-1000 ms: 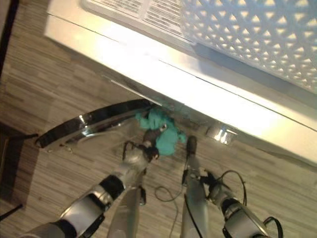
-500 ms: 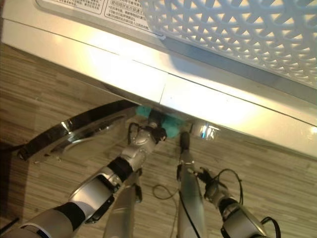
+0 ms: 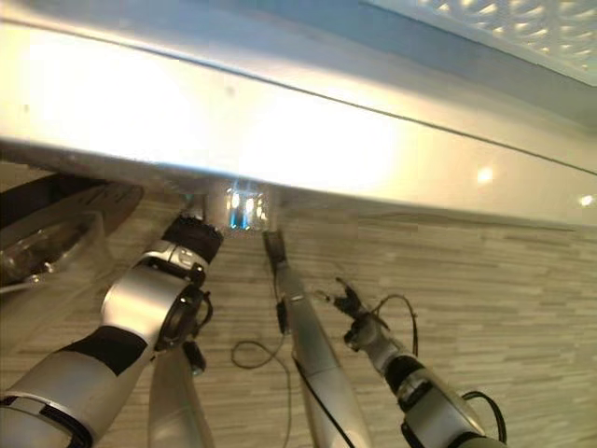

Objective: Grab the laundry basket,head to the washer,open it,put in the laundry and shut it.

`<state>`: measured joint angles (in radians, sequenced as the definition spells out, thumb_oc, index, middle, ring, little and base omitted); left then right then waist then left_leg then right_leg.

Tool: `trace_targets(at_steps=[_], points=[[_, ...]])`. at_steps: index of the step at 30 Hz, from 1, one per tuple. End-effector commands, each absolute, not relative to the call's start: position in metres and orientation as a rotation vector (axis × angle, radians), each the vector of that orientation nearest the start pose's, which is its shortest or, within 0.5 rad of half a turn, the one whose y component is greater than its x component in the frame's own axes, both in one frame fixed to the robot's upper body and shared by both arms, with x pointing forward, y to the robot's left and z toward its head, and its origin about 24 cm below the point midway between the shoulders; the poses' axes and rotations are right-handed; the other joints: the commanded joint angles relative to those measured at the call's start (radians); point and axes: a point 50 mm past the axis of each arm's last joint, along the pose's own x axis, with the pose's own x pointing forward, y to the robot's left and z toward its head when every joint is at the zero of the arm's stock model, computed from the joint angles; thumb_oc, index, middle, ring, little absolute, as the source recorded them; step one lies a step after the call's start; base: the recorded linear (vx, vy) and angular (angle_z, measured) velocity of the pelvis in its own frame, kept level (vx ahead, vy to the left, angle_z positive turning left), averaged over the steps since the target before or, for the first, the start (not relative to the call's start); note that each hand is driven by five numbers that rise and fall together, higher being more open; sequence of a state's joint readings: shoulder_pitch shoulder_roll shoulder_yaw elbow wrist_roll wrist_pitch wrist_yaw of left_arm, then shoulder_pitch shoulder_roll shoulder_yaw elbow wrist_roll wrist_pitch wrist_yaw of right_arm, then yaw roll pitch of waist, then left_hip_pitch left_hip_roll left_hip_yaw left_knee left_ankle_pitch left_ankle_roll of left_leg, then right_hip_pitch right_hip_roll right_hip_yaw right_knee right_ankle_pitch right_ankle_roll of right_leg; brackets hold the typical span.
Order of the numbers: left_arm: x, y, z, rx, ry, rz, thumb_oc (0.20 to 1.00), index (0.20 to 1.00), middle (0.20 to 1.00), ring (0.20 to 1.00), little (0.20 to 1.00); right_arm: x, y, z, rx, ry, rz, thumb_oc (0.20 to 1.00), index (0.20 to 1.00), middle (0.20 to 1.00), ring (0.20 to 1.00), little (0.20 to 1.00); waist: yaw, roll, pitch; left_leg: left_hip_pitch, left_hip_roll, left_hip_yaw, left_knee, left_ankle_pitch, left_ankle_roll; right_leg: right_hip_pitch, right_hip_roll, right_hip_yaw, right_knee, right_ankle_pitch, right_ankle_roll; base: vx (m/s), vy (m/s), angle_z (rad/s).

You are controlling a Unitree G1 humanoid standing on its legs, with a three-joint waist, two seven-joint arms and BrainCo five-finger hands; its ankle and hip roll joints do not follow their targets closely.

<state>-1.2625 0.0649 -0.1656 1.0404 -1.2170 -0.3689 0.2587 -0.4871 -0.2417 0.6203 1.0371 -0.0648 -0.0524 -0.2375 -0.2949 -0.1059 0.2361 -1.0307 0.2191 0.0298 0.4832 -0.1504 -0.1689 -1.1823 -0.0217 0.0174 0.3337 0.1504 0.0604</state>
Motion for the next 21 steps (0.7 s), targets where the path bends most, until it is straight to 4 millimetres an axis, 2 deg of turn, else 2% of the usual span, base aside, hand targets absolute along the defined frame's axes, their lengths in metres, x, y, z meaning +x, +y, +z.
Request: trace_targets(at_steps=[1,4,5,6,9,10,11,12,13,14,15,16,18,19,20,21], points=[[0.412,0.069,0.278,-0.982,-0.360,-0.057,0.200,0.200,0.200,0.200,0.200,0.295,-0.151,-0.053,-0.787,0.416,0.216,1.000,1.000,1.000,1.000,1.000,-0.015,0.047,0.063,0.088,0.007,-0.068,-0.019,-0.083,0.035,-0.004,-0.032,0.018,0.144,-0.168,0.087,0.00,0.000,0.00],[0.412,0.069,0.278,-0.982,-0.360,-0.057,0.200,0.200,0.200,0.200,0.200,0.295,-0.151,-0.053,-0.787,0.416,0.216,1.000,1.000,1.000,1.000,1.000,-0.015,0.047,0.063,0.088,0.007,-0.068,-0.019,-0.083,0.035,-0.004,-0.032,0.018,0.144,-0.168,0.087,0.00,-0.011,0.03],[0.410,0.075,0.292,-1.023,-0.408,-0.055,0.200,0.200,0.200,0.200,0.200,0.301,-0.141,-0.043,-0.776,0.346,0.233,1.000,1.000,1.000,1.000,1.000,-0.034,0.030,0.062,0.092,0.029,-0.058,-0.022,-0.089,0.030,-0.005,-0.017,0.011,0.124,-0.159,0.097,0.01,-0.037,0.07],[0.410,0.075,0.293,-1.024,-0.410,-0.053,0.200,0.200,0.200,0.200,0.200,0.301,-0.141,-0.043,-0.778,0.345,0.234,1.000,1.000,1.000,1.000,1.000,-0.033,0.030,0.062,0.093,0.032,-0.056,-0.022,-0.089,0.029,-0.004,-0.014,0.012,0.121,-0.157,0.096,0.03,-0.081,0.05],[0.406,0.090,0.321,-1.108,-0.497,-0.040,0.200,0.200,0.200,0.200,0.200,0.301,-0.128,-0.024,-0.714,0.216,0.264,1.000,1.000,1.000,1.000,1.000,-0.074,-0.008,0.054,0.101,0.094,-0.047,-0.026,-0.098,0.016,-0.004,0.022,-0.011,0.072,-0.145,0.111,0.08,-0.230,-0.10],[0.404,0.112,0.346,-1.171,-0.558,-0.008,0.200,0.200,0.200,0.200,0.200,0.289,-0.131,-0.024,-0.685,0.196,0.284,1.000,1.000,1.000,1.000,1.000,-0.102,-0.033,0.043,0.118,0.147,-0.046,-0.040,-0.098,0.003,-0.003,0.052,-0.039,0.051,-0.142,0.119,0.15,-0.368,-0.39],[0.402,0.123,0.362,-1.204,-0.595,-0.008,0.200,0.200,0.200,0.200,0.200,0.285,-0.133,-0.023,-0.678,0.197,0.298,1.000,1.000,1.000,1.000,1.000,-0.104,-0.033,0.038,0.130,0.171,-0.045,-0.051,-0.096,-0.004,-0.004,0.070,-0.050,0.047,-0.139,0.120,0.12,-0.279,-0.41],[0.402,0.123,0.362,-1.204,-0.596,-0.009,0.200,0.200,0.200,0.200,0.200,0.285,-0.133,-0.023,-0.678,0.197,0.297,1.000,1.000,1.000,1.000,1.000,-0.103,-0.032,0.039,0.131,0.172,-0.045,-0.051,-0.096,-0.004,-0.003,0.071,-0.050,0.047,-0.139,0.120,0.14,-0.295,-0.58],[0.383,0.153,0.410,-1.229,-0.764,-0.009,0.200,0.200,0.200,0.200,0.200,0.269,-0.149,-0.032,-0.673,0.236,0.309,1.000,1.000,1.000,1.000,1.000,-0.106,-0.047,0.021,0.141,0.217,-0.049,-0.053,-0.090,-0.006,-0.007,0.089,-0.074,0.052,-0.149,0.129,0.11,-0.232,-0.42],[0.382,0.155,0.413,-1.232,-0.768,-0.007,0.200,0.200,0.200,0.200,0.200,0.269,-0.149,-0.030,-0.674,0.231,0.313,1.000,1.000,1.000,1.000,1.000,-0.106,-0.045,0.023,0.140,0.223,-0.050,-0.051,-0.092,-0.009,-0.009,0.094,-0.076,0.055,-0.151,0.127,0.17,-0.394,-0.51],[0.360,0.165,0.450,-1.236,-0.896,-0.045,0.200,0.200,0.200,0.200,0.200,0.258,-0.168,-0.036,-0.686,0.278,0.288,1.000,1.000,1.000,1.000,1.000,-0.096,-0.039,0.024,0.128,0.249,-0.069,-0.029,-0.089,-0.010,-0.020,0.111,-0.090,0.089,-0.173,0.124,0.12,-0.321,-0.40],[0.333,0.171,0.480,-1.220,-1.048,-0.101,0.200,0.200,0.200,0.200,0.200,0.244,-0.189,-0.044,-0.696,0.330,0.241,1.000,1.000,1.000,1.000,1.000,-0.081,-0.019,0.032,0.118,0.257,-0.088,-0.010,-0.081,-0.006,-0.033,0.111,-0.104,0.141,-0.195,0.108,0.13,-0.343,-0.35],[0.329,0.168,0.480,-1.225,-1.072,-0.116,0.200,0.200,0.200,0.200,0.200,0.239,-0.196,-0.050,-0.699,0.367,0.220,1.000,1.000,1.000,1.000,1.000,-0.070,0.000,0.034,0.113,0.254,-0.097,-0.017,-0.079,-0.010,-0.040,0.101,-0.114,0.156,-0.204,0.103,0.05,-0.134,0.11],[0.365,0.173,0.444,-0.933,-0.874,0.046,1.000,1.000,1.000,1.000,1.000,0.234,-0.198,-0.056,-0.636,0.408,0.219,1.000,1.000,1.000,1.000,1.000,-0.066,0.015,0.014,0.134,0.241,-0.092,-0.068,-0.061,-0.021,-0.027,0.085,-0.115,0.141,-0.201,0.093,0.01,-0.011,0.32],[0.380,0.184,0.429,-0.671,-0.773,0.096,1.000,1.000,1.000,1.000,1.000,0.234,-0.202,-0.055,-0.619,0.408,0.217,1.000,1.000,1.000,1.000,1.000,-0.070,0.020,0.005,0.144,0.238,-0.084,-0.083,-0.052,-0.025,-0.019,0.081,-0.115,0.131,-0.198,0.091,-0.03,0.060,0.39],[0.396,0.219,0.399,-0.068,-0.579,0.190,1.000,1.000,1.000,1.000,1.000,0.236,-0.210,-0.049,-0.634,0.402,0.243,1.000,1.000,1.000,1.000,1.000,-0.076,0.022,-0.004,0.165,0.226,-0.068,-0.115,-0.026,-0.031,0.001,0.071,-0.110,0.101,-0.180,0.083,-0.06,0.145,0.33]])
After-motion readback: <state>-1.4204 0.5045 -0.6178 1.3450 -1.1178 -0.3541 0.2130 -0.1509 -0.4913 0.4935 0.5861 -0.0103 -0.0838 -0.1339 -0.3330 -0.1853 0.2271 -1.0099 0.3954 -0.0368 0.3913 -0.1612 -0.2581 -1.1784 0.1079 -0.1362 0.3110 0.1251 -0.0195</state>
